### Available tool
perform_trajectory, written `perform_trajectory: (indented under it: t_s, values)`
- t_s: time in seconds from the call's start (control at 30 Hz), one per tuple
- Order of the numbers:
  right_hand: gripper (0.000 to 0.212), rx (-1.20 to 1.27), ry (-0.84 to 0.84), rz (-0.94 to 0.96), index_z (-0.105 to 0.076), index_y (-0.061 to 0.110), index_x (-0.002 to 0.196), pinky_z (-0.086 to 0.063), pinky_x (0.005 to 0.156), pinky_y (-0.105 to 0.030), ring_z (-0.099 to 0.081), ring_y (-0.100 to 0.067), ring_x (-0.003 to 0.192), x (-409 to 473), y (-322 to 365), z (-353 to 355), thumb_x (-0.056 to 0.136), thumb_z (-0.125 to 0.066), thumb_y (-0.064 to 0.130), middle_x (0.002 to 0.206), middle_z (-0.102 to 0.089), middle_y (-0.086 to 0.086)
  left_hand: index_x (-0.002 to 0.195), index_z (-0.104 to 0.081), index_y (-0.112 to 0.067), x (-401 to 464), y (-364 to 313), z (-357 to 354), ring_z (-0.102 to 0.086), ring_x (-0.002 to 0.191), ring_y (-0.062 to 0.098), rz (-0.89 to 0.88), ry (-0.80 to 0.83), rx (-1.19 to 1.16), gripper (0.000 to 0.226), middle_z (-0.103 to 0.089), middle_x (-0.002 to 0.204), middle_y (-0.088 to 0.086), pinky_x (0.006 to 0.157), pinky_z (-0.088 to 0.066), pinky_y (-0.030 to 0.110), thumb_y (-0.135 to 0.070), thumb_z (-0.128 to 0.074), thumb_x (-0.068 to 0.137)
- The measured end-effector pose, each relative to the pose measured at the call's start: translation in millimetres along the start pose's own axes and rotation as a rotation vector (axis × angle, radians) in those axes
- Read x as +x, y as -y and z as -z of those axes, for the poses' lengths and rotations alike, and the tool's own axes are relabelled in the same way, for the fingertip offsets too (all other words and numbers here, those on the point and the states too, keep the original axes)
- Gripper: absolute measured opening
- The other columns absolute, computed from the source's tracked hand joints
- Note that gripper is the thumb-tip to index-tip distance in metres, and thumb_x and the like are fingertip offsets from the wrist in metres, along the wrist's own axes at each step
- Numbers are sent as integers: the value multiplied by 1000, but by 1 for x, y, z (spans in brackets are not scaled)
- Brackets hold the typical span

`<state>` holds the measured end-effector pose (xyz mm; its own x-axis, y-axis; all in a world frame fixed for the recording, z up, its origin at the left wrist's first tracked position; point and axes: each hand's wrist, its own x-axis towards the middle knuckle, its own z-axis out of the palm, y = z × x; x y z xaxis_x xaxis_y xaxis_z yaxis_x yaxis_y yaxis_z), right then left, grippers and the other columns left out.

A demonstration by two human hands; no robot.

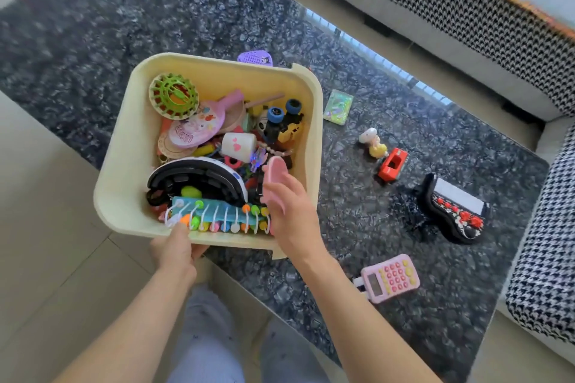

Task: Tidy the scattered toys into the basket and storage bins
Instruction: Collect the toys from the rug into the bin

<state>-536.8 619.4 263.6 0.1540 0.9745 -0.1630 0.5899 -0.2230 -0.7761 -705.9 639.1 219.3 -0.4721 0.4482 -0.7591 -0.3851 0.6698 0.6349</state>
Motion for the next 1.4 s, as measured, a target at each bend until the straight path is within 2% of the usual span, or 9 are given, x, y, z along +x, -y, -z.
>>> perform_trajectory:
  t_s: [0.13,0.43,0.67,0.77,0.97,1.07,1.17,1.27,1.4]
  values:
    - [28,-12,-244,-87,-64,6,114,-34,105,-26,-43,-17,126,-24,-28,18,90,-50,5,134,-50,-9,122,-54,-7,1,-4,0,-60,90,25,22,-21,2,34,-60,106,12,77,-51,42,-3,-52,88]
    - [73,-114,-191,-1136,-22,12,145,-31,104,-55,-27,-35,135,-77,-159,39,86,-58,35,151,-21,-12,126,-51,-11,3,-2,-2,-63,90,19,-6,-9,29,38,-61,115,10,74,-55,36,-8,-54,89]
    - [83,-165,-282,-1306,-7,13,147,-35,98,-50,-28,-42,125,-66,-186,25,84,-61,22,154,3,-9,124,-54,-10,13,6,-1,-62,71,12,-35,-24,46,39,-62,102,8,39,-52,22,-4,-52,86]
    - [75,-154,-337,-1189,-22,16,142,-34,99,-48,-37,-41,117,-73,-184,30,79,-62,19,152,-11,-4,116,-54,-12,10,10,-2,-61,69,12,-24,-19,36,30,-62,90,5,39,-52,22,-4,-49,87]
    - [57,389,-578,-342,-42,26,133,-49,76,-14,-39,-15,127,-66,-83,38,82,-61,9,144,-26,7,122,-54,-6,11,9,1,-60,70,14,-10,-38,14,34,-61,105,11,38,-51,22,-8,-51,88]
    - [57,252,-355,101,-47,25,130,-43,98,-29,-34,-15,133,-44,-28,26,76,-62,19,146,-29,3,120,-55,-5,6,7,0,-61,70,16,2,-30,4,33,-62,104,14,37,-51,22,-6,-52,87]
    - [52,38,-33,397,-56,20,120,-38,98,-31,-44,-26,124,-11,10,1,68,-54,25,145,-33,-8,118,-58,0,0,3,-1,-62,68,19,-6,-12,-3,33,-63,98,15,38,-49,22,-2,-50,86]
    - [55,-17,298,436,-61,13,117,-41,95,-33,-52,-30,118,24,37,-23,70,-51,39,134,-48,-13,116,-58,-2,-7,0,0,-63,59,15,-30,59,-33,32,-63,88,10,41,-50,22,-1,-43,88]
    - [43,87,613,237,-58,19,125,-44,97,-29,-55,-13,109,58,62,-46,82,-57,15,120,-59,2,108,-57,-14,-12,-3,-4,-59,40,2,-79,12,-87,18,-59,78,1,36,-47,19,-8,-50,92]
